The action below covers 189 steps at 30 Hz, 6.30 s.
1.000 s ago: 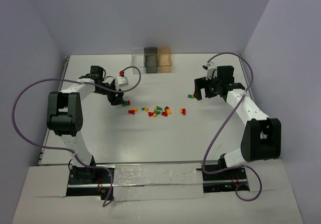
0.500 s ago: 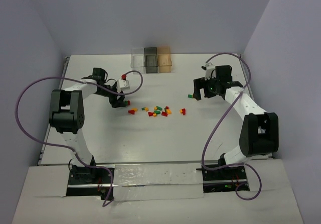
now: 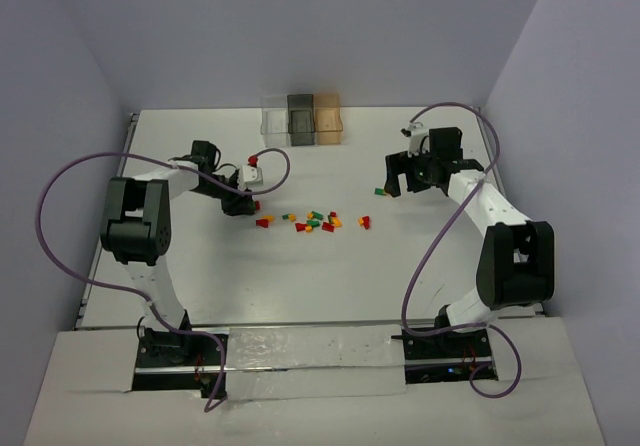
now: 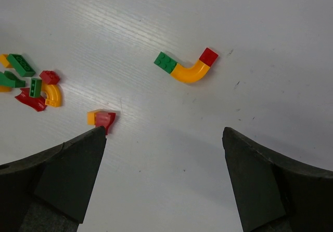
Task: Sort the legos into containers by color
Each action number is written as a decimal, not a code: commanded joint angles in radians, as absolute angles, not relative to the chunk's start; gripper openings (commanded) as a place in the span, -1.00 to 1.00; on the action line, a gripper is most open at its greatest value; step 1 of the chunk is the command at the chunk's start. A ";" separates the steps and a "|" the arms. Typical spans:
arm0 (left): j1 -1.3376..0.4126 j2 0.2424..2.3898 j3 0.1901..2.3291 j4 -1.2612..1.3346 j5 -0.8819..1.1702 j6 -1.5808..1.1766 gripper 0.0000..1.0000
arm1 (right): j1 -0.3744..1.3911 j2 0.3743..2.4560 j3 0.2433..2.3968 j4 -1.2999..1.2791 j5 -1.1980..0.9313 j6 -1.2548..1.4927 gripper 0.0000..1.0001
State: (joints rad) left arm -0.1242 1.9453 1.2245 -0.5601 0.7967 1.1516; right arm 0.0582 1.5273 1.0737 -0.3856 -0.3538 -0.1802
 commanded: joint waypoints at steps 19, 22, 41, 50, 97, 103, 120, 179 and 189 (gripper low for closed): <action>-0.190 1.579 1.206 -0.404 0.890 0.788 -1.00 | 0.074 1.567 1.261 -0.412 -0.921 0.087 0.85; -0.259 1.505 1.201 -0.385 0.919 0.623 -1.00 | 0.079 1.604 1.253 -0.344 -1.135 0.185 0.82; -0.483 1.111 0.959 0.078 0.859 -0.227 -1.00 | 0.334 1.664 1.012 1.056 -1.374 1.485 0.54; -0.488 1.083 0.891 0.136 0.868 -0.296 -1.00 | 0.432 1.696 1.014 1.236 -1.382 1.642 0.39; -0.541 0.975 0.858 0.048 0.751 0.081 -1.00 | 0.520 1.767 1.063 1.353 -1.413 1.803 0.02; -0.542 0.911 0.781 0.127 0.810 0.133 -1.00 | 0.523 1.767 1.078 1.430 -1.425 1.871 0.12; -0.546 0.922 0.752 0.194 0.799 0.098 -1.00 | 0.557 1.780 1.097 1.522 -1.433 1.948 -0.13; -0.238 1.930 1.941 -0.447 0.186 -0.245 -1.00 | 0.206 2.173 2.267 -0.679 -0.619 0.290 -1.00; -0.242 2.066 1.945 -0.253 0.205 -0.198 -0.81 | 0.312 2.229 2.240 -0.521 -0.120 0.016 -1.00</action>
State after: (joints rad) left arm -0.2348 2.0043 1.8824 -0.3448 0.1964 -0.2220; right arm 0.2776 2.1902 2.2322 -0.5683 -0.3156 0.1565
